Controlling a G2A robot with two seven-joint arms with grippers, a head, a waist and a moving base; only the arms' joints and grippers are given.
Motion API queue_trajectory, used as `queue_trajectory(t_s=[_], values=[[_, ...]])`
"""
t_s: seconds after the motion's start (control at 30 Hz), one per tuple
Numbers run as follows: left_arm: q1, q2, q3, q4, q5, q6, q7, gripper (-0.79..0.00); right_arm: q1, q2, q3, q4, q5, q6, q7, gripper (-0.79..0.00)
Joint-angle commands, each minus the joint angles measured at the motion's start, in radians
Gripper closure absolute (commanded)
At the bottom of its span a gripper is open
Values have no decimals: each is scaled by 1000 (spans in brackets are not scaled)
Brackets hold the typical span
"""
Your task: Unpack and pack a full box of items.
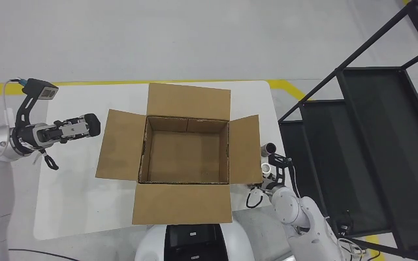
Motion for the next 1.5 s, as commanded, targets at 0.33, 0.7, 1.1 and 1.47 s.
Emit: queue_trajectory(t_s=[0.33, 0.7, 1.1, 1.47], values=[[0, 0, 0, 0, 0, 0, 0, -785, 4, 2, -51, 37, -76, 31, -9, -785], [0, 0, 0, 0, 0, 0, 0, -785, 44, -5, -81, 98, -33, 15, -116, -785], [0, 0, 0, 0, 0, 0, 0, -785, -51, 4, -75, -39, 27, -46, -18, -785], [0, 0, 0, 0, 0, 0, 0, -785, -8, 7, -110, -1, 102, -97, 37, -785]])
